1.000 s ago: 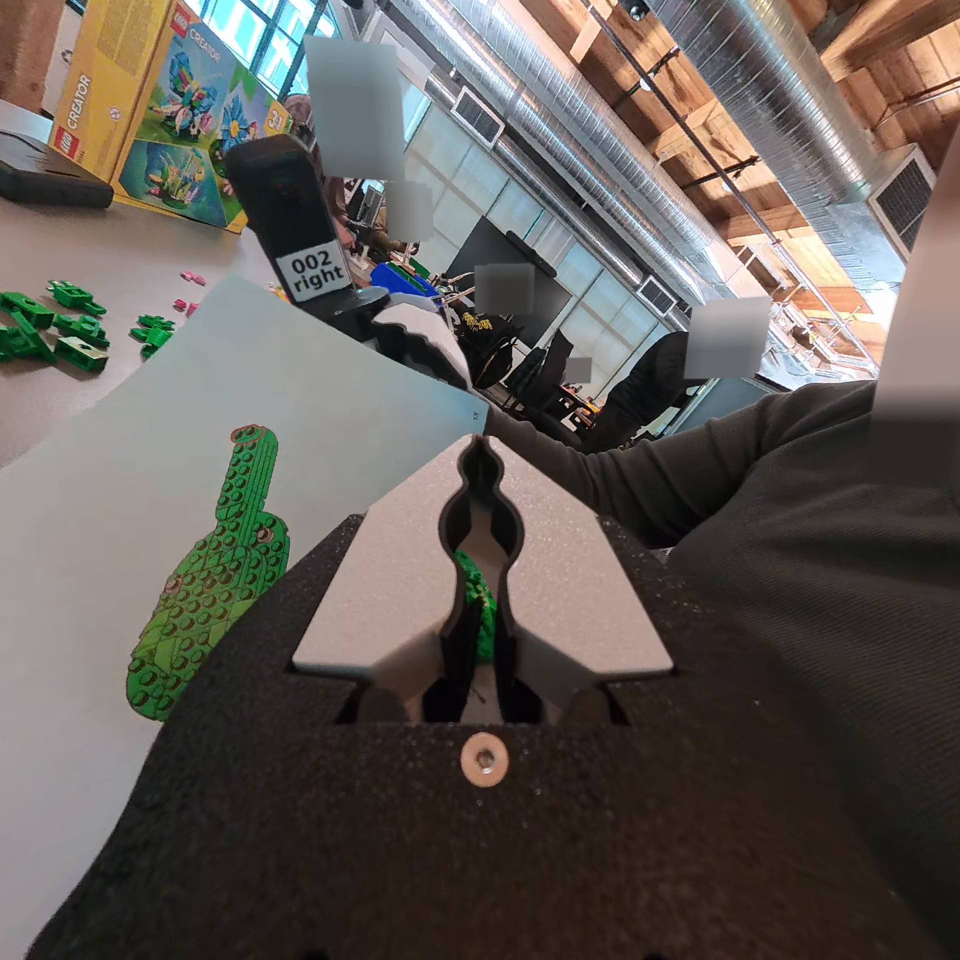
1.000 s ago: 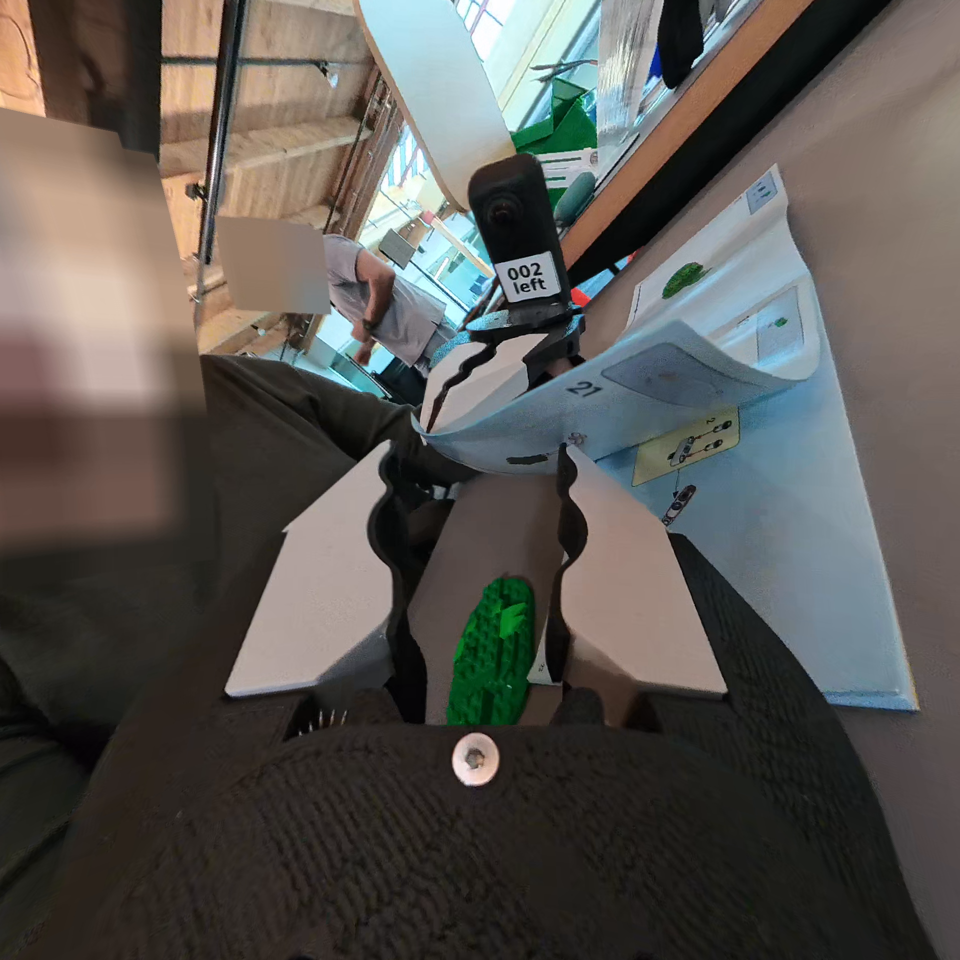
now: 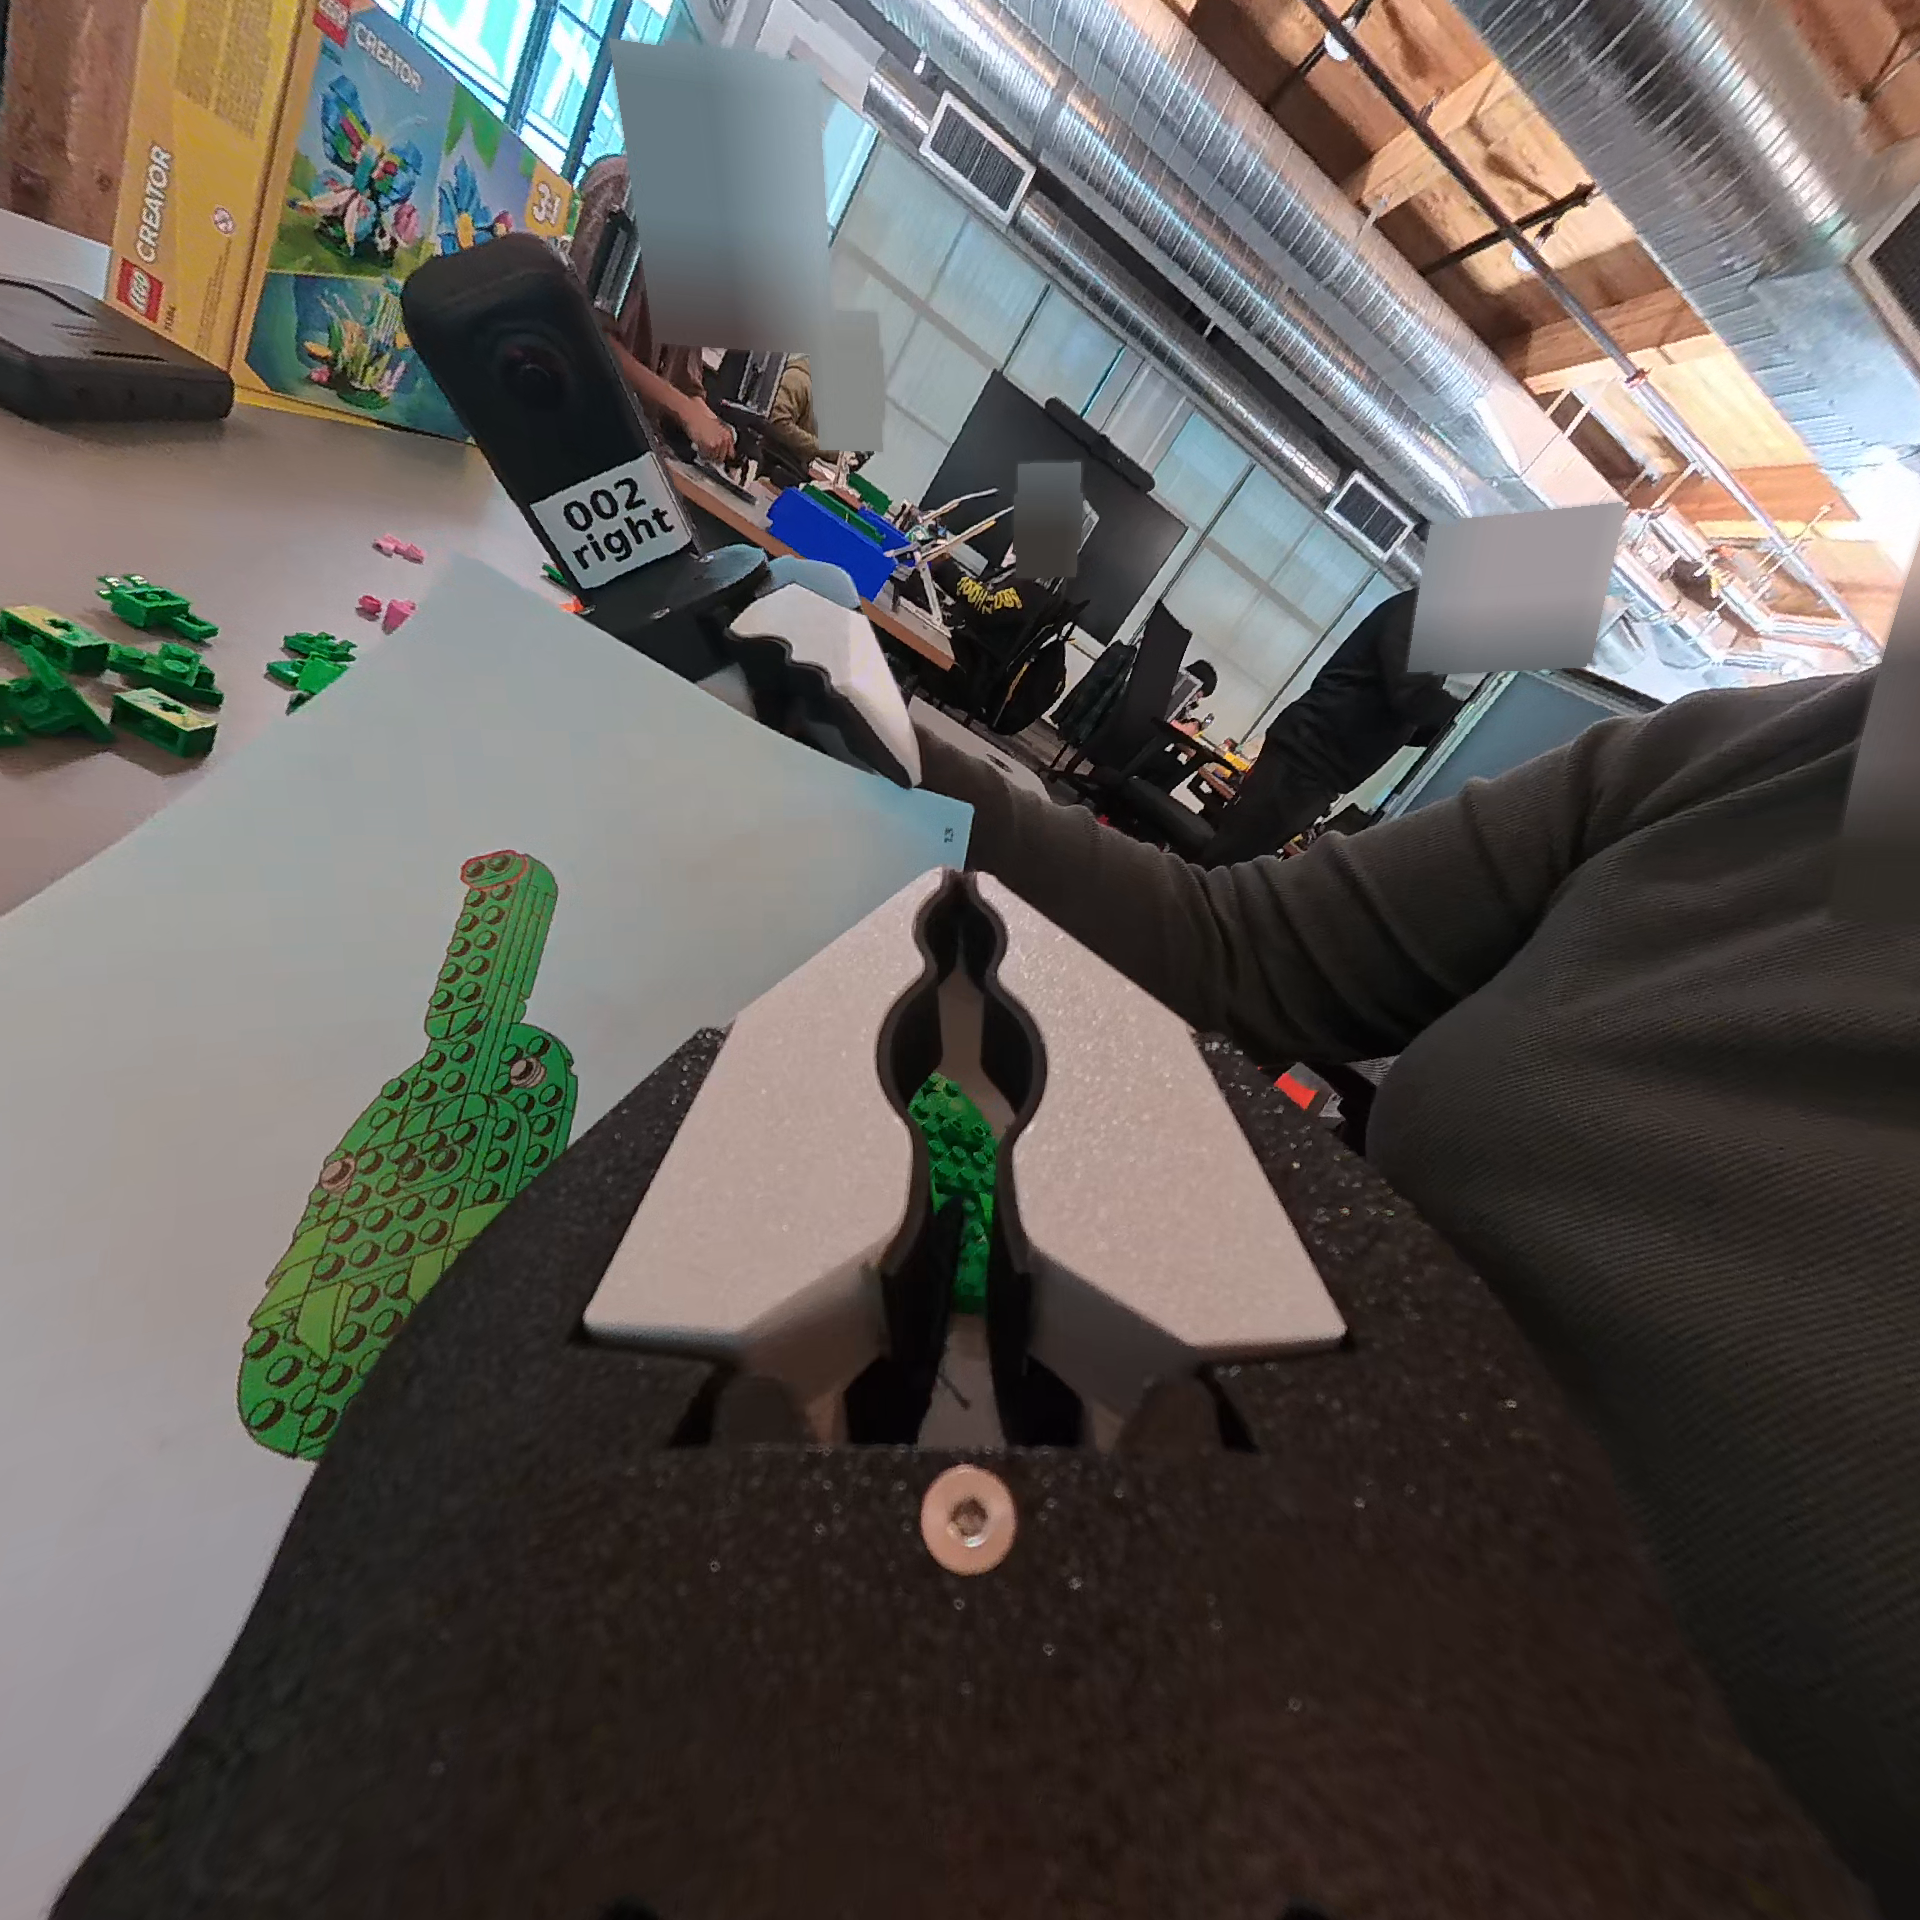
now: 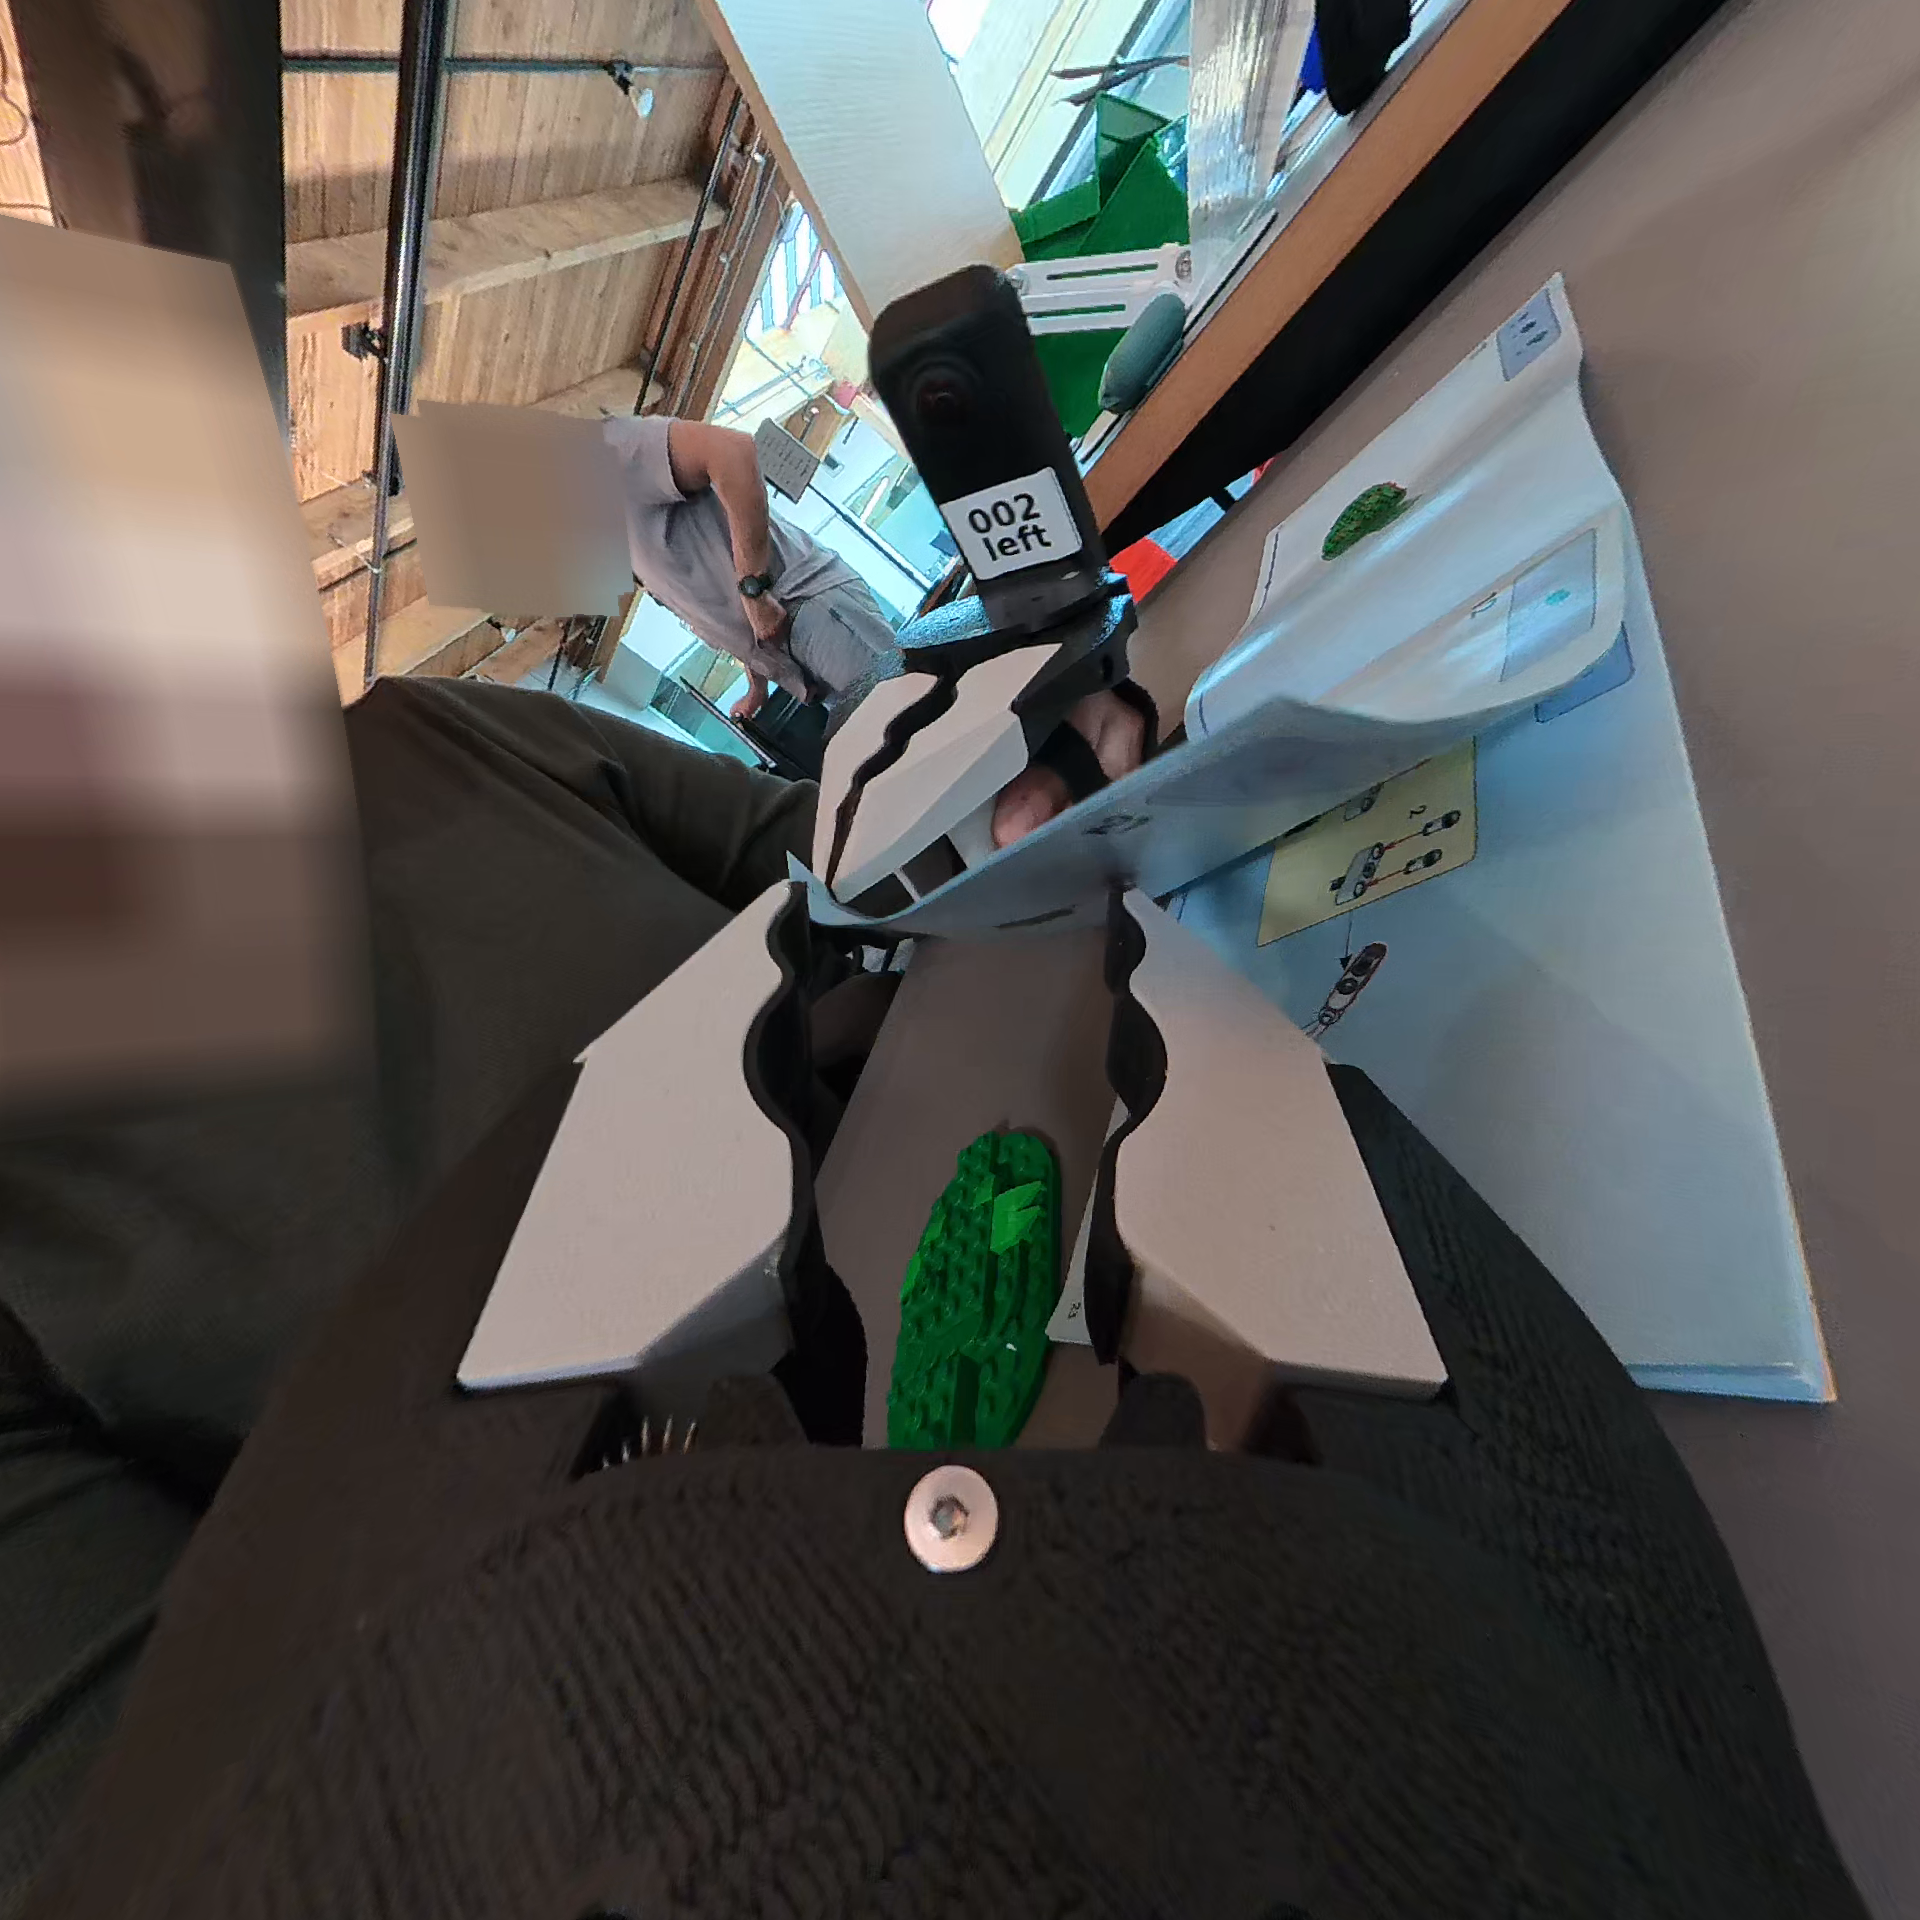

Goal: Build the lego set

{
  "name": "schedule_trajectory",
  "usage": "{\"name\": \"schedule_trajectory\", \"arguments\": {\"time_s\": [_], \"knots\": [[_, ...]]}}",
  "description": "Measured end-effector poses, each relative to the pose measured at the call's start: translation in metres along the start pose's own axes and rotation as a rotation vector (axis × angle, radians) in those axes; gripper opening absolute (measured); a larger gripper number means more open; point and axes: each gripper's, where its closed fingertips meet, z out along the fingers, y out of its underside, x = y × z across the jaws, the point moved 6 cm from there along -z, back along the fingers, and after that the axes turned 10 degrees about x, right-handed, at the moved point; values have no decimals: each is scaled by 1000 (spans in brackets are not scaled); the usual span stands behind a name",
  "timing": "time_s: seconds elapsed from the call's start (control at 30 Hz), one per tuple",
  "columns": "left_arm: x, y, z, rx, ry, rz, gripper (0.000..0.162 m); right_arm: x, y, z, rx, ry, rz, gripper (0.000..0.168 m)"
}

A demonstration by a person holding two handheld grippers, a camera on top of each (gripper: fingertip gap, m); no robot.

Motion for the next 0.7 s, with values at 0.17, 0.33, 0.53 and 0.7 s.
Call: {"name": "schedule_trajectory", "arguments": {"time_s": [0.17, 0.33, 0.53, 0.7], "knots": [[0, 0, 0, 3, 5, -3, 0, 0, 0, -1, -9, 4, -16, 57], [2, -2, -1, 24, 34, -21, 0, -3, 1, -4, -13, -12, -30, 56], [3, -1, -1, 23, 58, -48, 0, -3, 2, -3, -29, -15, -39, 55], [3, 0, 0, 16, 53, -47, 0, -3, 1, -4, -18, -12, -36, 56]]}}
